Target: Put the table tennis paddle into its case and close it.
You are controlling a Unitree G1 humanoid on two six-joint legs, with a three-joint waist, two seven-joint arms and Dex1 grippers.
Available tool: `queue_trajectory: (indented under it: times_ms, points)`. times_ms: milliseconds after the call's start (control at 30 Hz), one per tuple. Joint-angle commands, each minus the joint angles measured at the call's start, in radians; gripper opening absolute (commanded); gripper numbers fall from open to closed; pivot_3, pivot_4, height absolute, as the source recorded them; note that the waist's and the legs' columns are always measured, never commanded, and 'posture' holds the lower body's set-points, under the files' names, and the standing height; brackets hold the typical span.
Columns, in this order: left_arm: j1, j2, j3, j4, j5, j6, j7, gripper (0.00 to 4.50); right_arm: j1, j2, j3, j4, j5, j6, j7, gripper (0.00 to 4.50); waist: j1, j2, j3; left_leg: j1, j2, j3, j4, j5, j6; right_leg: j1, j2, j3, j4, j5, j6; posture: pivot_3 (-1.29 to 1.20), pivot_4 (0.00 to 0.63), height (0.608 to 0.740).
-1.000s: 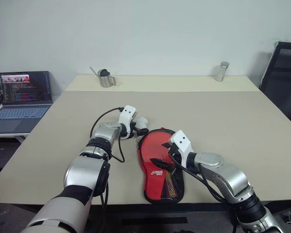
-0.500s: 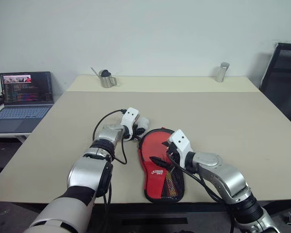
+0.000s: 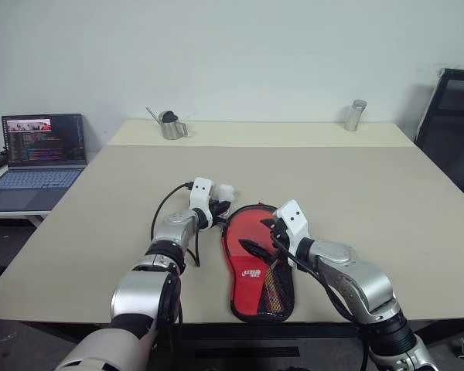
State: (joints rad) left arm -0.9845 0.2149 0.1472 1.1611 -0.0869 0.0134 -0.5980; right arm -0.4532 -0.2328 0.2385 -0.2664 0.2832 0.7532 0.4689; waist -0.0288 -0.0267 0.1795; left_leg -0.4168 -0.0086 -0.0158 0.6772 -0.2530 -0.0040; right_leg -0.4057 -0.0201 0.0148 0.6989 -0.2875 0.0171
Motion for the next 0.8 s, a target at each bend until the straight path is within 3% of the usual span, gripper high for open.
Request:
queue_trajectory:
  times_ms: [33, 167, 367, 600, 800]
  points:
    - [0.049, -0.014, 0.016, -0.131, -0.043, -0.008, -0.007, 0.03, -0.023, -0.010, 0.004, -0.005, -0.019, -0.055, 0.019, 4.50, 0.000, 0.000, 0.000, 0.000, 0.000, 0.000, 0.000, 0.000, 0.000, 0.000, 0.000, 0.000, 0.000, 0.000, 0.000, 0.00, 0.150, 0.740]
    - [0.135, -0.008, 0.007, -0.307, -0.068, 0.035, -0.024, 0.03, -0.019, -0.034, 0.027, 0.010, -0.013, -0.139, 0.110, 4.50, -0.003, 0.000, 0.000, 0.000, 0.000, 0.000, 0.000, 0.000, 0.000, 0.000, 0.000, 0.000, 0.000, 0.000, 0.000, 0.00, 0.150, 0.740]
    - [0.199, 0.055, 0.041, -0.526, -0.114, 0.114, -0.002, 0.03, -0.030, -0.028, 0.003, 0.048, 0.009, -0.124, 0.152, 4.50, -0.003, 0.000, 0.000, 0.000, 0.001, 0.000, 0.000, 0.000, 0.000, 0.000, 0.000, 0.000, 0.000, 0.000, 0.000, 0.00, 0.150, 0.740]
    - [0.243, 0.144, 0.000, -0.687, -0.154, 0.182, -0.114, 0.03, -0.046, -0.006, 0.025, 0.134, -0.035, -0.140, 0.128, 4.50, -0.001, 0.000, 0.000, 0.000, 0.000, 0.000, 0.000, 0.000, 0.000, 0.000, 0.000, 0.000, 0.000, 0.000, 0.000, 0.00, 0.150, 0.740]
    - [0.260, 0.188, -0.050, -0.716, -0.154, 0.213, -0.212, 0.03, -0.073, 0.005, 0.053, 0.208, -0.089, -0.135, 0.112, 4.50, -0.001, 0.000, 0.000, 0.000, 0.000, 0.000, 0.000, 0.000, 0.000, 0.000, 0.000, 0.000, 0.000, 0.000, 0.000, 0.00, 0.150, 0.740]
